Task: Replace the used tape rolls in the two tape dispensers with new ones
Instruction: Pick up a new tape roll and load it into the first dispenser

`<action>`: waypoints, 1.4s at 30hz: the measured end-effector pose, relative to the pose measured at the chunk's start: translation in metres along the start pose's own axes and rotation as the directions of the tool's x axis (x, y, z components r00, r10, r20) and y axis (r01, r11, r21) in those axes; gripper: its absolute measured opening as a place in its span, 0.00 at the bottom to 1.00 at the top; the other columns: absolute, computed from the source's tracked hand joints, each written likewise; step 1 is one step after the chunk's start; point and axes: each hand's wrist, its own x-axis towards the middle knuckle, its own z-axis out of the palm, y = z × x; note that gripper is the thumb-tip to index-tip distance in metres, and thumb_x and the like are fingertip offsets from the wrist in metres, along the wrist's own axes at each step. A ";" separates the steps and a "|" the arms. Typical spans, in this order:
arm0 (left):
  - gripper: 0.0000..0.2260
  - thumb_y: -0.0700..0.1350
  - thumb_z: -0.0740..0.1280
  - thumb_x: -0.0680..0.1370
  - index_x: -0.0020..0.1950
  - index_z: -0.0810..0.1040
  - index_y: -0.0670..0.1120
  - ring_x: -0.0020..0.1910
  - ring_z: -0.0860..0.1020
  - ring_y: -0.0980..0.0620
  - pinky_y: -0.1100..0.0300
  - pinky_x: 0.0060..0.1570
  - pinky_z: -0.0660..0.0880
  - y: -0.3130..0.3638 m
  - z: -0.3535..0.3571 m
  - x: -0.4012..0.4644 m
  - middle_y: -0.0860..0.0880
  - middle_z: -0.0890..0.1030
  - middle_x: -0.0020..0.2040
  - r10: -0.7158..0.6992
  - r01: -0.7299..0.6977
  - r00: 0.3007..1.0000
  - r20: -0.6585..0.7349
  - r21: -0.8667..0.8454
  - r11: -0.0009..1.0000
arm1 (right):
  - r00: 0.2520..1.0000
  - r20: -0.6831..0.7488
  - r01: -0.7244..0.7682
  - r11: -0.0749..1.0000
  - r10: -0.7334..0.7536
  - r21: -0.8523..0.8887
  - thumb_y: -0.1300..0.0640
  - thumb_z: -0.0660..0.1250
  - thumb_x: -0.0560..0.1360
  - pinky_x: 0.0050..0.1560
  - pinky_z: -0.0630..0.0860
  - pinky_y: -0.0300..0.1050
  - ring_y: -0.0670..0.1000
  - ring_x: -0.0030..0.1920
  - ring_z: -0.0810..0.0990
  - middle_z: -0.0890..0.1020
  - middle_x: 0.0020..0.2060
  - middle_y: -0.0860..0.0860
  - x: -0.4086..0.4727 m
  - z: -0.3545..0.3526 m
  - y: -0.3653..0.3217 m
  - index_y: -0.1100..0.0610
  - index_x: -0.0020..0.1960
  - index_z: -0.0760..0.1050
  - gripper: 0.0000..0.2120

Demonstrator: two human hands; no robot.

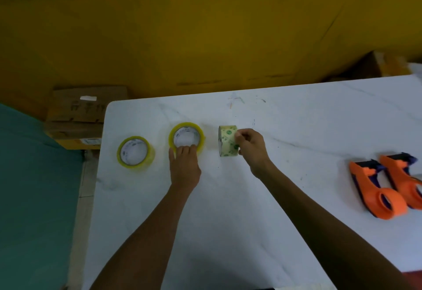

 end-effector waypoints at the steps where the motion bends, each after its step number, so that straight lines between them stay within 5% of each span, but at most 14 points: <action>1: 0.22 0.42 0.63 0.76 0.70 0.67 0.46 0.67 0.69 0.45 0.44 0.74 0.53 0.001 0.000 0.001 0.46 0.76 0.62 -0.015 0.015 1.000 -0.009 -0.002 1.000 | 1.000 0.001 0.003 1.000 -0.003 -0.005 0.57 0.60 0.79 0.38 0.74 0.41 0.50 0.44 0.78 0.80 0.46 0.54 0.002 0.000 -0.002 0.57 0.46 0.74 0.06; 8: 0.19 0.40 0.62 0.75 0.66 0.71 0.48 0.66 0.71 0.47 0.46 0.75 0.50 0.001 -0.006 -0.007 0.48 0.78 0.59 -0.065 0.066 0.998 0.016 -0.039 0.997 | 1.000 0.020 -0.012 0.999 0.011 0.045 0.60 0.59 0.80 0.41 0.74 0.42 0.51 0.45 0.77 0.78 0.48 0.56 0.012 0.004 -0.014 0.60 0.48 0.74 0.07; 13: 0.17 0.37 0.62 0.74 0.62 0.76 0.47 0.62 0.75 0.45 0.45 0.75 0.54 0.000 0.003 -0.051 0.47 0.81 0.54 -0.084 0.085 0.996 0.005 -0.062 0.995 | 0.959 0.189 -0.274 0.857 0.211 0.436 0.65 0.55 0.80 0.40 0.72 0.44 0.53 0.44 0.75 0.77 0.47 0.57 0.031 0.016 -0.020 0.62 0.50 0.74 0.09; 15: 0.17 0.37 0.66 0.71 0.58 0.79 0.46 0.57 0.78 0.44 0.43 0.73 0.59 0.000 0.006 -0.065 0.47 0.82 0.49 -0.095 0.095 0.995 -0.002 -0.062 0.994 | 0.926 0.239 -0.374 0.788 0.291 0.490 0.64 0.55 0.80 0.39 0.71 0.43 0.52 0.43 0.74 0.76 0.46 0.57 0.038 0.026 -0.012 0.63 0.55 0.73 0.09; 18: 0.18 0.36 0.73 0.64 0.52 0.81 0.46 0.50 0.81 0.45 0.41 0.68 0.67 -0.001 0.007 -0.074 0.47 0.83 0.43 -0.092 0.090 0.995 -0.026 -0.057 0.994 | 0.890 0.245 -0.455 0.733 0.384 0.505 0.64 0.58 0.79 0.37 0.71 0.42 0.51 0.39 0.74 0.77 0.41 0.55 0.047 0.041 0.003 0.61 0.49 0.75 0.07; 21: 0.18 0.37 0.73 0.64 0.53 0.81 0.46 0.51 0.81 0.45 0.41 0.68 0.68 -0.004 0.008 -0.077 0.47 0.82 0.43 -0.089 0.087 0.996 -0.024 -0.063 0.994 | 0.886 0.176 -0.461 0.780 0.429 0.424 0.66 0.62 0.76 0.34 0.71 0.43 0.51 0.33 0.73 0.75 0.34 0.55 0.051 0.048 0.018 0.60 0.39 0.75 0.08; 24: 0.18 0.37 0.72 0.65 0.54 0.80 0.46 0.52 0.80 0.45 0.41 0.69 0.67 -0.004 0.009 -0.077 0.47 0.82 0.44 -0.096 0.095 0.995 -0.027 -0.051 0.994 | 0.942 0.029 -0.336 0.940 0.335 0.067 0.66 0.61 0.73 0.32 0.70 0.44 0.53 0.30 0.72 0.75 0.30 0.57 0.051 0.049 0.033 0.59 0.32 0.75 0.12; 27: 0.19 0.38 0.67 0.70 0.60 0.77 0.47 0.59 0.77 0.46 0.43 0.74 0.58 -0.004 0.011 -0.075 0.47 0.81 0.51 -0.102 0.102 0.995 0.017 -0.052 0.993 | 0.965 -0.119 -0.250 0.959 0.235 -0.135 0.64 0.61 0.72 0.39 0.77 0.50 0.54 0.37 0.74 0.82 0.41 0.67 0.052 0.051 0.038 0.68 0.45 0.81 0.11; 30: 0.19 0.38 0.63 0.73 0.64 0.74 0.48 0.62 0.74 0.47 0.45 0.75 0.52 -0.005 0.012 -0.074 0.49 0.80 0.54 -0.111 0.113 0.993 0.042 -0.040 0.993 | 0.959 -0.133 -0.266 0.956 0.250 -0.123 0.61 0.64 0.73 0.55 0.80 0.54 0.58 0.50 0.80 0.79 0.56 0.64 0.054 0.050 0.038 0.64 0.62 0.75 0.18; 33: 0.19 0.39 0.63 0.74 0.64 0.74 0.49 0.62 0.74 0.48 0.45 0.75 0.52 -0.006 0.011 -0.074 0.49 0.80 0.54 -0.108 0.110 0.993 0.057 -0.033 0.993 | 0.960 -0.095 -0.274 0.951 0.263 -0.141 0.61 0.64 0.74 0.60 0.78 0.56 0.61 0.57 0.79 0.78 0.59 0.60 0.051 0.044 0.044 0.61 0.64 0.74 0.18; 38: 0.12 0.40 0.66 0.74 0.57 0.79 0.47 0.56 0.78 0.46 0.44 0.73 0.58 -0.002 0.012 -0.074 0.48 0.82 0.48 -0.125 0.125 0.992 0.006 -0.083 0.989 | 0.963 -0.074 -0.264 0.960 0.258 -0.088 0.62 0.62 0.75 0.44 0.80 0.48 0.55 0.41 0.80 0.83 0.47 0.60 0.037 0.037 0.058 0.62 0.53 0.80 0.11; 42: 0.09 0.43 0.63 0.78 0.56 0.79 0.45 0.55 0.77 0.43 0.46 0.70 0.62 0.000 0.005 -0.068 0.45 0.82 0.49 -0.189 0.182 0.982 -0.012 -0.219 0.959 | 0.953 0.013 -0.304 0.952 0.303 0.034 0.60 0.63 0.77 0.44 0.80 0.51 0.54 0.35 0.77 0.80 0.37 0.59 0.023 0.037 0.055 0.60 0.39 0.77 0.10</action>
